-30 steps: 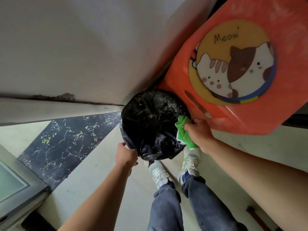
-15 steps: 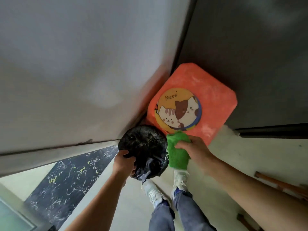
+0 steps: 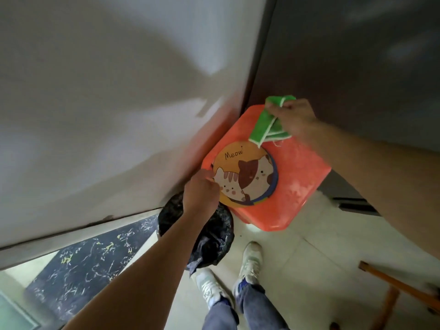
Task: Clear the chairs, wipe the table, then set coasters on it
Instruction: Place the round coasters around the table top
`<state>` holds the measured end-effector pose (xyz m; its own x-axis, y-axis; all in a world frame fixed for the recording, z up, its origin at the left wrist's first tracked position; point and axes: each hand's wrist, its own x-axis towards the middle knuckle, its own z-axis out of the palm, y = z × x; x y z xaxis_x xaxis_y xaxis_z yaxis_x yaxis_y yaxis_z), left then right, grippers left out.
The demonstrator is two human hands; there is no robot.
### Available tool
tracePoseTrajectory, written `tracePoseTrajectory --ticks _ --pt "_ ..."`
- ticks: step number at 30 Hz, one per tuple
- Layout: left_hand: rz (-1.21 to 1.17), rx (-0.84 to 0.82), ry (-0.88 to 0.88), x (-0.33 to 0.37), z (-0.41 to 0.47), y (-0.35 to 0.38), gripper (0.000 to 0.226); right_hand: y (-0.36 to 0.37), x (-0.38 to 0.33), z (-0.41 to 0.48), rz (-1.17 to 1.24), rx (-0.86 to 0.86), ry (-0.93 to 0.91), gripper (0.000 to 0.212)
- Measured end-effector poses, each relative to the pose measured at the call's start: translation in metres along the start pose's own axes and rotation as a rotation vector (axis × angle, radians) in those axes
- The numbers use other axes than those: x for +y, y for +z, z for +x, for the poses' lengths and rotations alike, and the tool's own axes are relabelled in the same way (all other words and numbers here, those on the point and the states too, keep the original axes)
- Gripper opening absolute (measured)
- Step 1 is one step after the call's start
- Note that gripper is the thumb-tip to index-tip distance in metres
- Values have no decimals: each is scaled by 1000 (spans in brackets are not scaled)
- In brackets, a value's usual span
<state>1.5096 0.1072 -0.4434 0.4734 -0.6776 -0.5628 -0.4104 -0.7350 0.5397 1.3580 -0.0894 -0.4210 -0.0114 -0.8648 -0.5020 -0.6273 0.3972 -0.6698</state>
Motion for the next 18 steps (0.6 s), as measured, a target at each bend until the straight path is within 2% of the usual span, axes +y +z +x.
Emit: tracePoseTrajectory --ticks 2,5,7,10,12,14,16,18 --pt "75 6 104 12 10 9 32 9 1 18 39 -47 19 31" --pt "281 -84 179 17 22 20 36 16 28 37 -133 -112 52 23" --pt "407 -136 177 17 26 25 46 12 46 41 -315 -92 71 38" --pt "503 -166 185 14 26 30 52 -4 58 38 -448 -41 80 36" --pt "507 -160 185 14 25 32 52 -12 62 42 -473 17 105 42" --pt "475 -125 164 13 25 33 52 -17 61 44 -388 56 162 55" --pt "425 -63 118 11 25 35 50 -16 58 45 -363 69 86 48" --pt "403 -24 88 10 25 38 50 -10 54 45 -409 38 -109 38"
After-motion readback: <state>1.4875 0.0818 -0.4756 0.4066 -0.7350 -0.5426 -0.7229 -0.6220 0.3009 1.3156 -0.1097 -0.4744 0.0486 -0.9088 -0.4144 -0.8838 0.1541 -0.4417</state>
